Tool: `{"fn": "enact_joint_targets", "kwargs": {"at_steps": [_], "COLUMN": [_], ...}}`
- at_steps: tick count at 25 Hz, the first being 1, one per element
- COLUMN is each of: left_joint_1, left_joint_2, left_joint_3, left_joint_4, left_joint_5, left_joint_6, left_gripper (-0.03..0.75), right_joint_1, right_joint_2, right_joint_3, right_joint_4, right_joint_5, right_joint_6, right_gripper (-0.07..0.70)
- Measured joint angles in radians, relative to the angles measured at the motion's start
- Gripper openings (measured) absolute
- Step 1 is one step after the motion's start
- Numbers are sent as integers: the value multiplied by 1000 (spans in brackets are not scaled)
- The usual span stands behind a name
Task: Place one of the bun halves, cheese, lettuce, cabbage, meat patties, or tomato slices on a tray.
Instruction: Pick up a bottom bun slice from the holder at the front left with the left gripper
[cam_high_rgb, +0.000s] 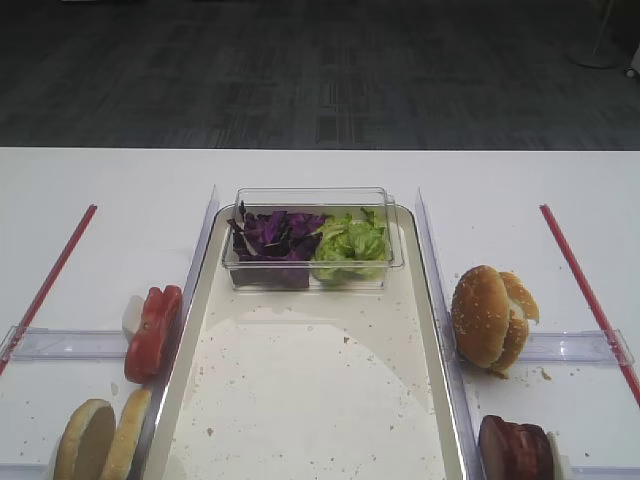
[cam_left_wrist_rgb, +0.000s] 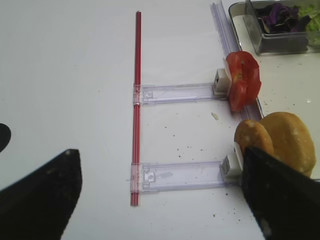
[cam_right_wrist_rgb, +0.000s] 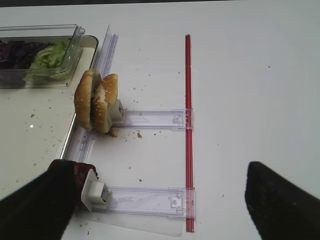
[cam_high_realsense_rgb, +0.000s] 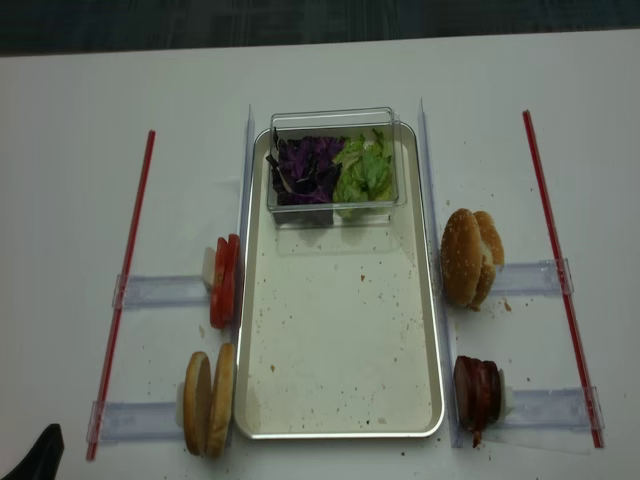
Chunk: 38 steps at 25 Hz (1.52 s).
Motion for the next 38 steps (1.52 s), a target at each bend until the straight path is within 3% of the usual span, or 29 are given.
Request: {"fn": "enact_joint_targets", "kwargs": {"at_steps": [11, 30, 38], "left_joint_1": [0, 0, 0], "left_joint_2": [30, 884, 1054], "left_joint_3": [0, -33, -105], "left_joint_4": [0, 5, 5], "left_joint_5": [3, -20, -73], "left_joint_6": [0, -12, -12], "left_gripper": [598, 598, 597], "right_joint_1": [0, 0, 0], "right_joint_2": [0, 0, 0], "right_joint_3": [0, 0, 0], "right_joint_4": [0, 0, 0], "right_joint_5": [0, 0, 0], "right_joint_6": [-2, -2, -2], "right_gripper": [692, 692, 692]}}
